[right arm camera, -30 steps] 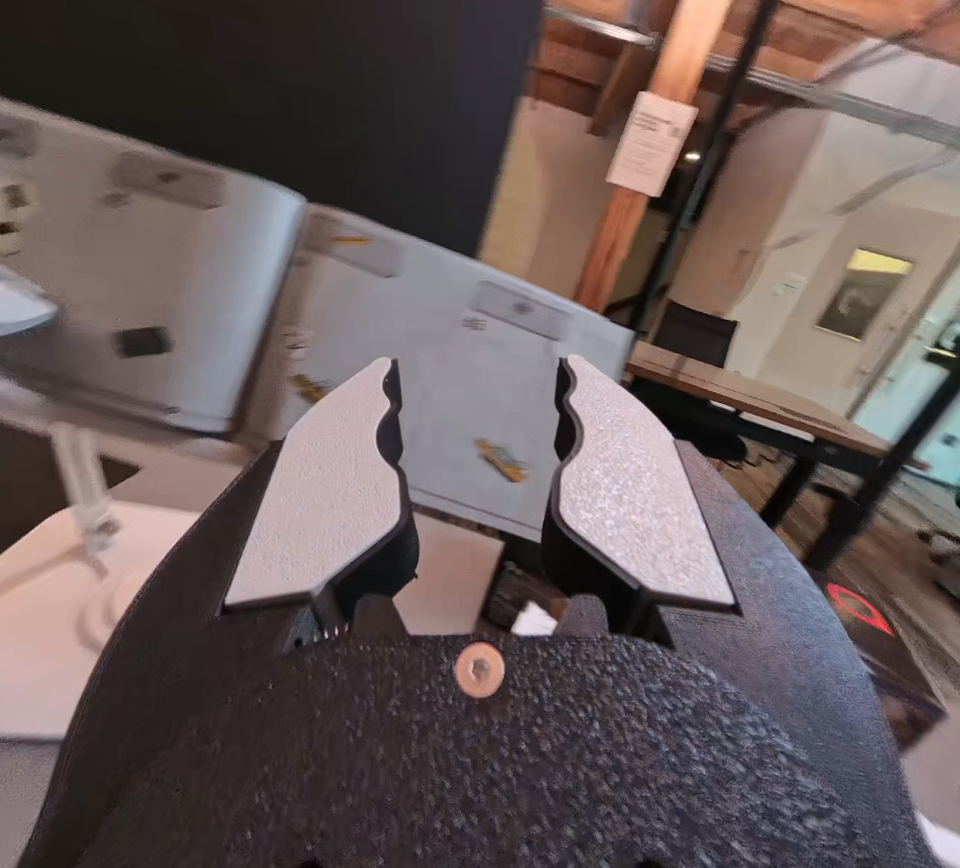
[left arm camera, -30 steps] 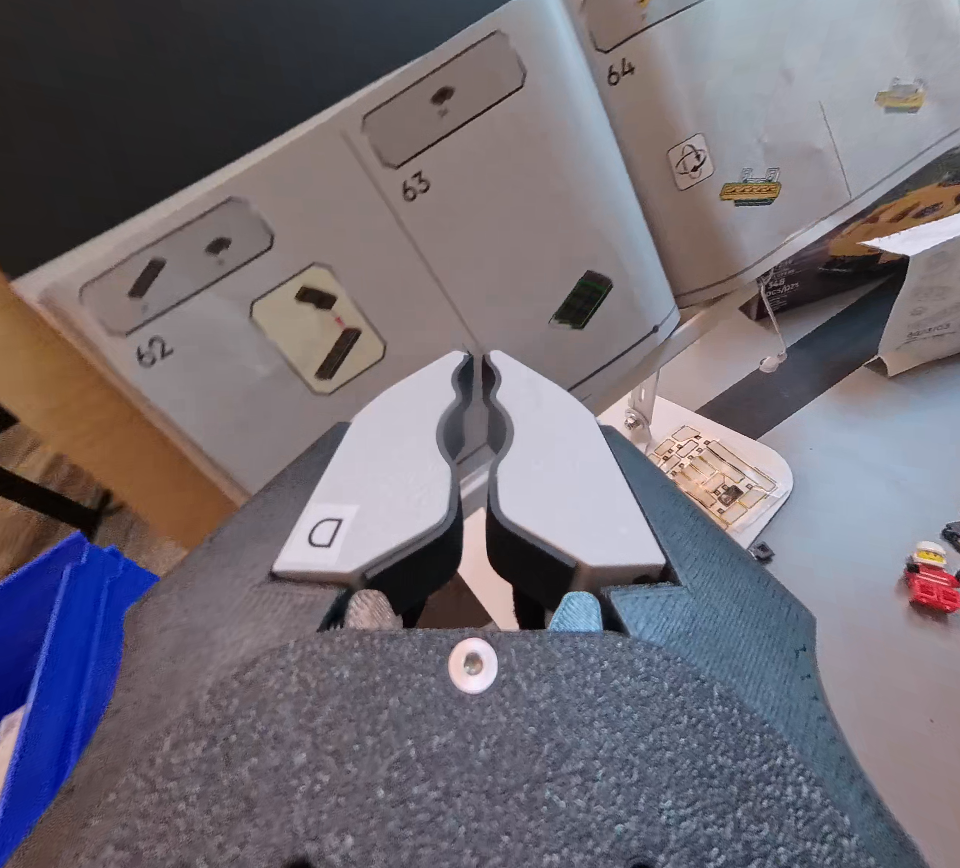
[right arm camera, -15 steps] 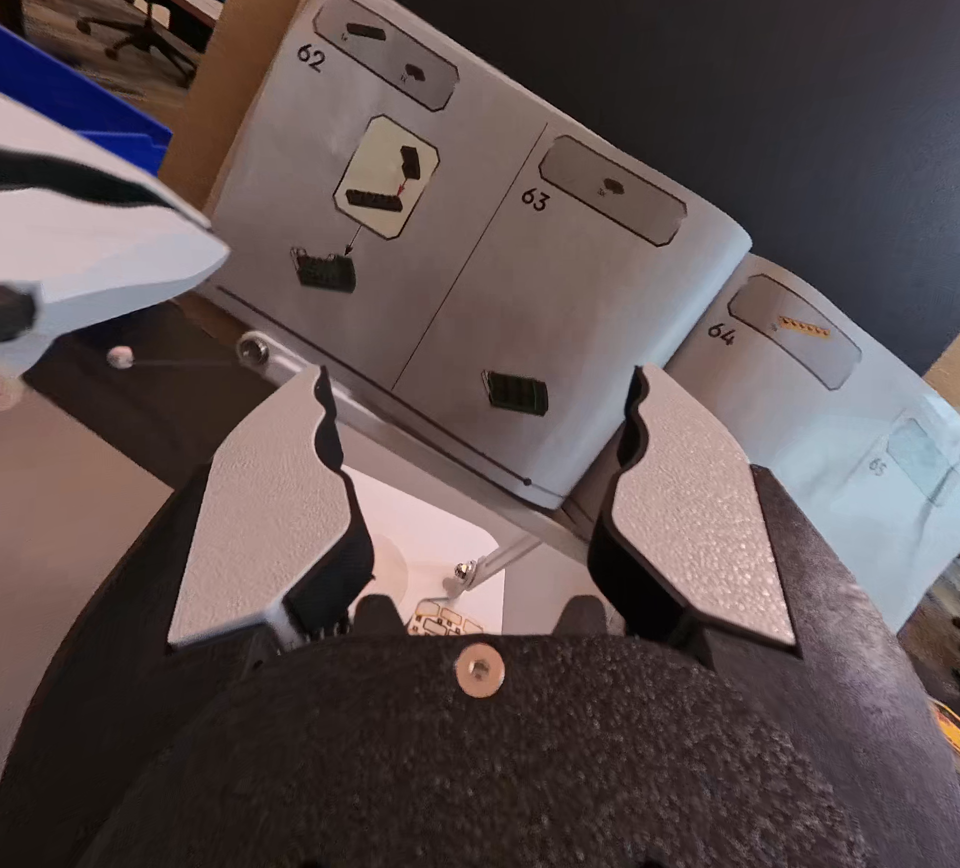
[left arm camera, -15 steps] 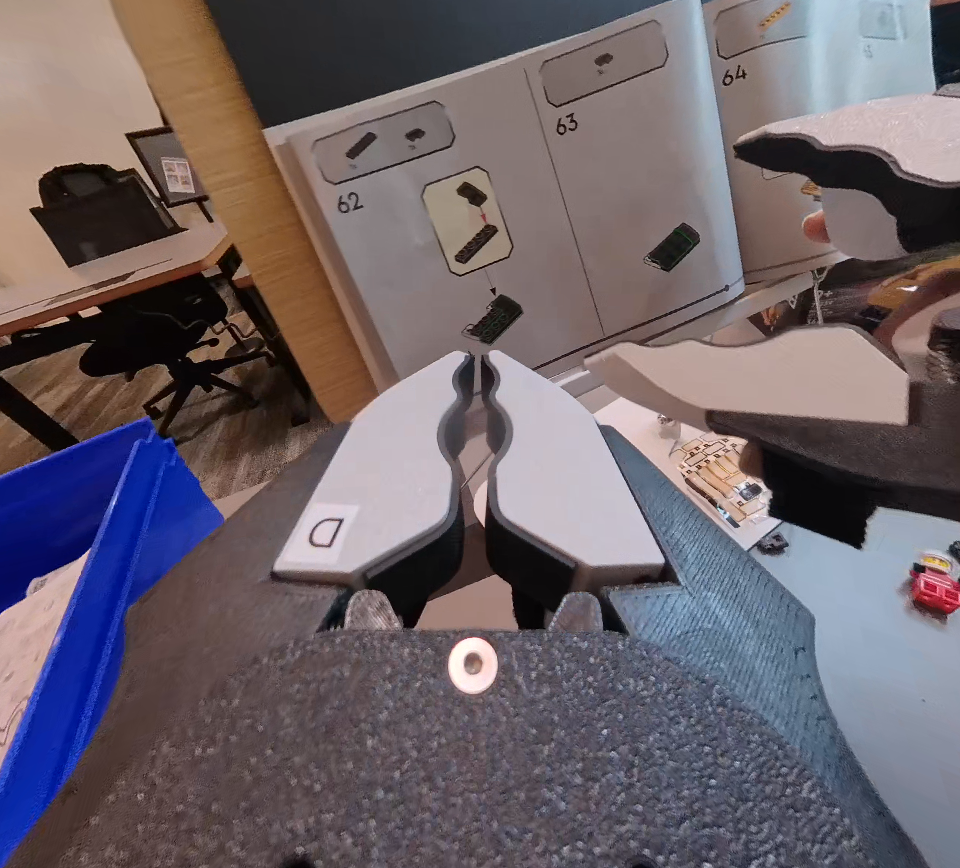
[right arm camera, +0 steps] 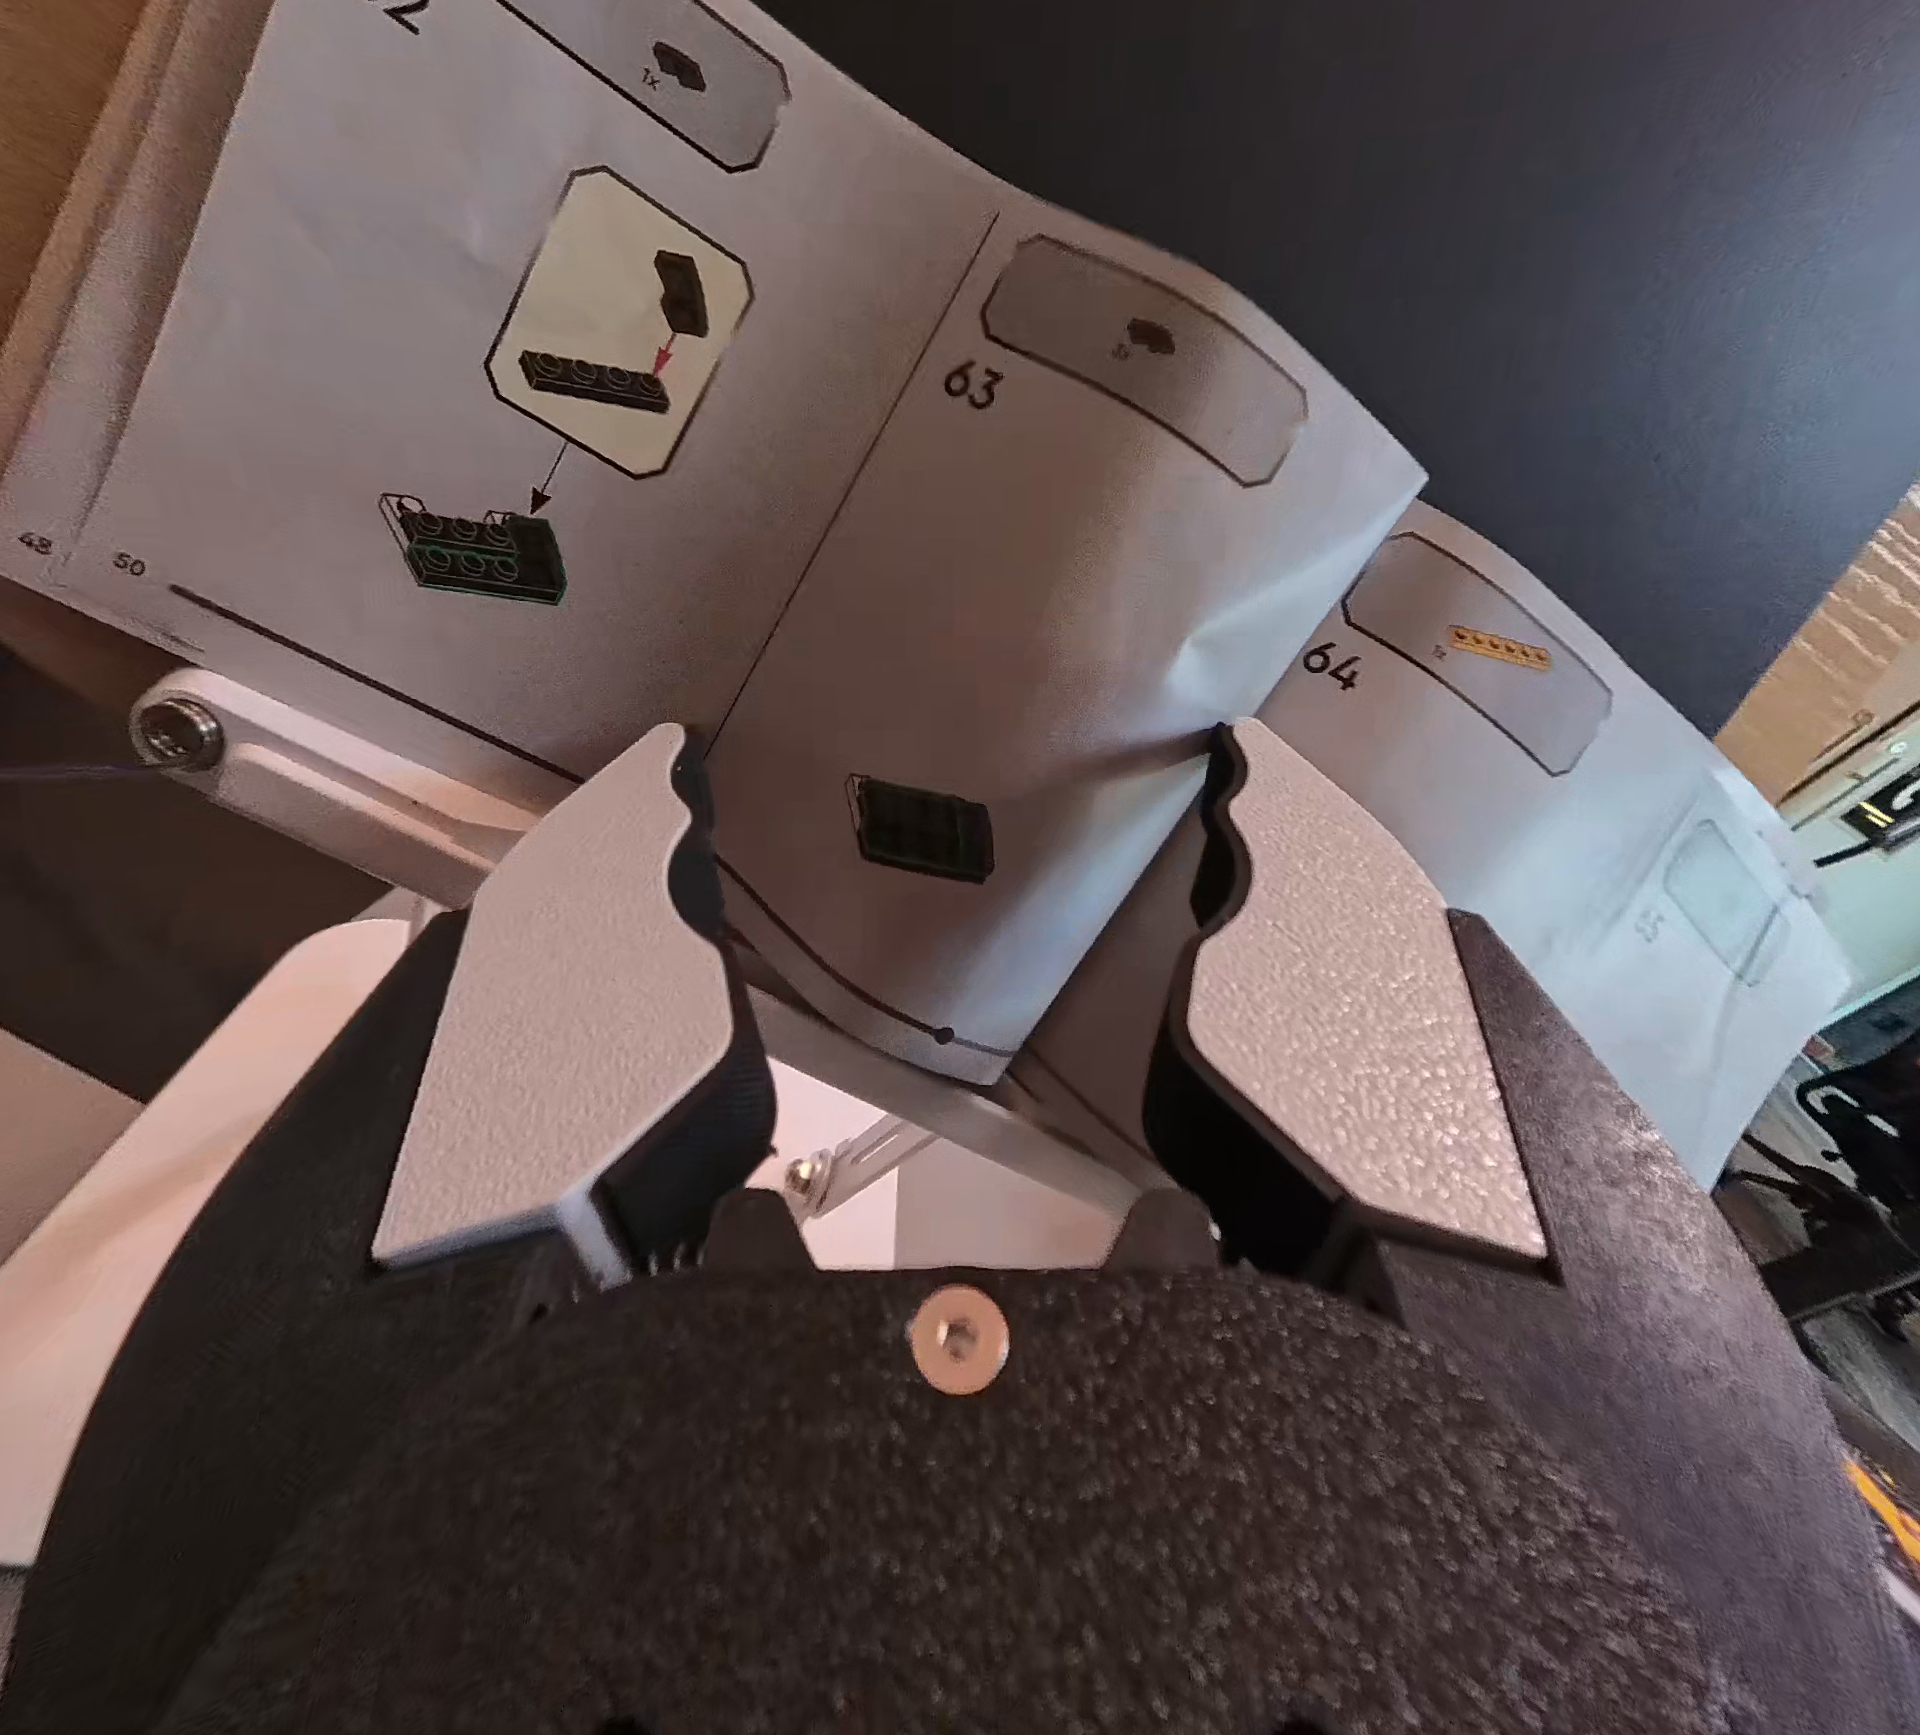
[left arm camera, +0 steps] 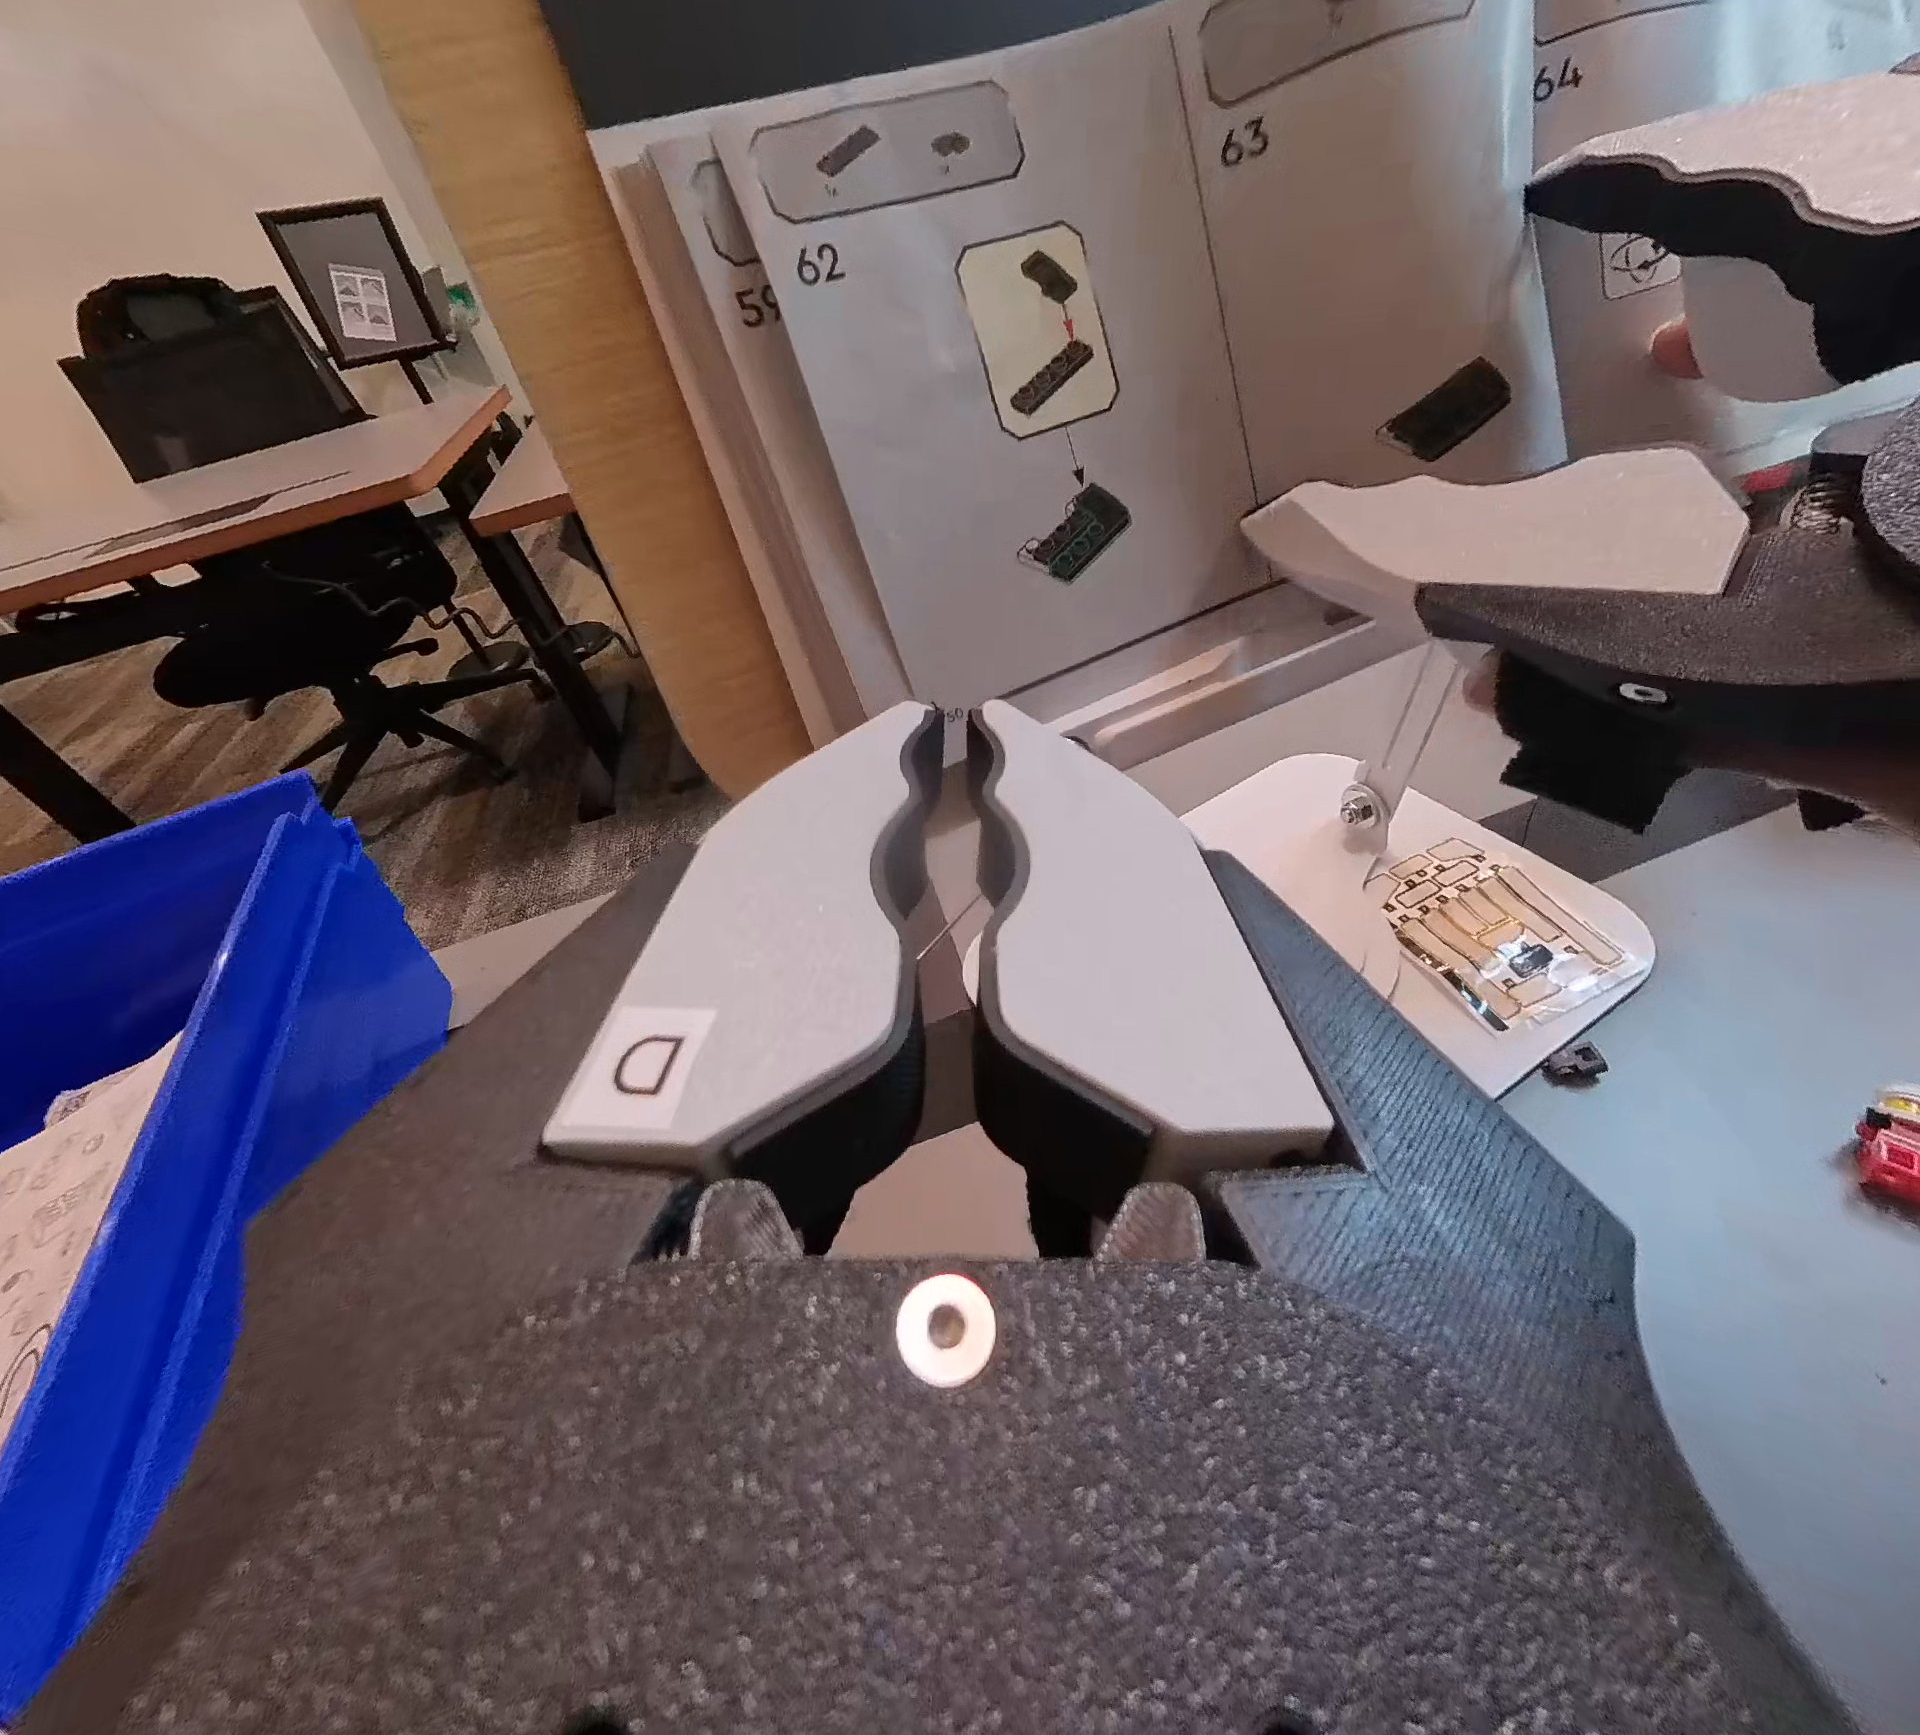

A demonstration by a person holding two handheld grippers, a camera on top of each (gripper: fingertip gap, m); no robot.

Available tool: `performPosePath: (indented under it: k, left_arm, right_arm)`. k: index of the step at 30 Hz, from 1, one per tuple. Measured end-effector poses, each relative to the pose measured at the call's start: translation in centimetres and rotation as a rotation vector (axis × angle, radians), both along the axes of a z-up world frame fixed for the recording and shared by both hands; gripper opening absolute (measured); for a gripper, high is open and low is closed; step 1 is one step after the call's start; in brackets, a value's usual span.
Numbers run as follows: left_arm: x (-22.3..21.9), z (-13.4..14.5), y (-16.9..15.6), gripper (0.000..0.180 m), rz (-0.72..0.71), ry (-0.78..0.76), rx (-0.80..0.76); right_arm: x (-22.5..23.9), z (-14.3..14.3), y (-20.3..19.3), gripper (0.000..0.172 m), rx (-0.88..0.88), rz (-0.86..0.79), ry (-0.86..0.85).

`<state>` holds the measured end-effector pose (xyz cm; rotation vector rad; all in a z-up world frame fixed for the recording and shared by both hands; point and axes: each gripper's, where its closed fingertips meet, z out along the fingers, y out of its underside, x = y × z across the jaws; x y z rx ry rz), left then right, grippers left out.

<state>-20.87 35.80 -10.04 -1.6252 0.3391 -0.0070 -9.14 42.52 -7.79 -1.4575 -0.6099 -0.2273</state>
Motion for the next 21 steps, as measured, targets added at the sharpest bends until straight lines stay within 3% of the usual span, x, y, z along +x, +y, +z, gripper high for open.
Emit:
performPosePath:
  k: [5, 10, 14, 21]
  left_arm:
    - [0.4, -0.2, 0.0, 0.004, -0.012, 0.006, -0.005]
    - [1.0, -0.7, 0.1, 0.004, -0.029, 0.008, -0.018]
    - [2.1, -1.0, 0.2, 0.006, -0.062, 0.006, -0.029]
    - [7.2, 0.1, 1.9, 0.019, -0.216, -0.078, -0.09]
  right_arm:
    - [1.0, 0.7, -0.2, 0.066, 0.043, -0.013, -0.002]
    - [2.1, 1.1, -0.7, 0.054, 0.053, 0.002, 0.04]
    - [3.6, 1.4, -1.3, 0.028, 0.062, 0.028, 0.091]
    - [7.7, 1.8, -1.0, 0.021, 0.0, 0.047, 0.267]
